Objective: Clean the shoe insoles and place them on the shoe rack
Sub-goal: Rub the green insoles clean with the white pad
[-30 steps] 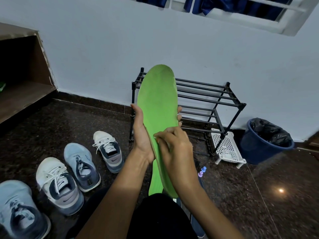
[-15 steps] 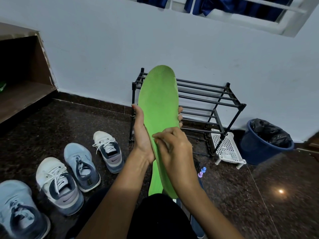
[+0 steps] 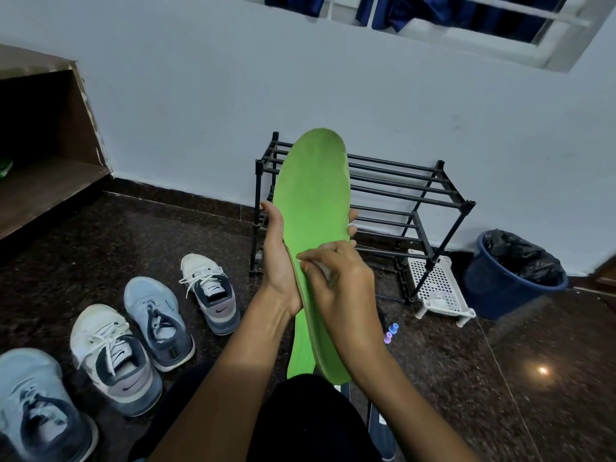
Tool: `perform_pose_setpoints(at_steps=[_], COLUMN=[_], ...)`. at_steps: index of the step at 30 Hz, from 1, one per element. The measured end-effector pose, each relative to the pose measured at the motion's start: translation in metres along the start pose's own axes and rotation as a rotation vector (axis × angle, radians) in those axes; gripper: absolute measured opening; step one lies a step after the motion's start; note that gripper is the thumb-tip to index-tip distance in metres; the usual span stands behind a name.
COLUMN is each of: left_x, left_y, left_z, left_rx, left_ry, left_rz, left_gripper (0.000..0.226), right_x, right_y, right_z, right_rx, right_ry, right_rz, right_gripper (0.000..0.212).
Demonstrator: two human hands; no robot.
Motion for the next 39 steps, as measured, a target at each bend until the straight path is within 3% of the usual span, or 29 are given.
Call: perform_pose_setpoints(at_steps=[5,12,20,27,35,39], left_x=[0.001,-0.002,-0.003,-0.004,-0.004,-0.003], left_y=[0.002,-0.002,0.0,-0.003,-0.002,-0.003], left_z=[-0.001,0.0,-0.003,0.0,-0.002,-0.002], left_rx=[0.006,0.014,0.003,0.043,0.01,-0.022], left_ry=[0.002,0.001,0.007,0.004,0.045,0.036], left_rz=[0.001,-0.01,-0.002,0.018,0.022,0.004], left_gripper=[0.094,0.096,0.092,0.097,0.094,0.095], right_x=[0.016,-0.007,0.023,-0.005,0.012,-0.008], right_y=[-0.007,0.006,-0.01,0.005,-0.019,-0.004], right_z=[-0.002,-0.002,-0.001,0.0,0.009,0.002], right_rx=[-0.045,0.072,-0.029,0.093,-0.158,-0.029], right_ry=[-0.041,0.003,-0.084,0.005,-0.084,-0.035], right_rz=[-0.037,-0.009,-0.055,0.023,-0.039,-0.021], right_gripper=[0.015,0.017,0.014,0.019,0.016,0.017])
Point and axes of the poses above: each hand's wrist, its own x-axis towards the middle knuckle, its own z-axis out of the back of the hand, y = z × x, the point moved 1 cm from there along x, towards the middle knuckle, and after that the axes turned 5 degrees about -y, right-handed, at the moved point
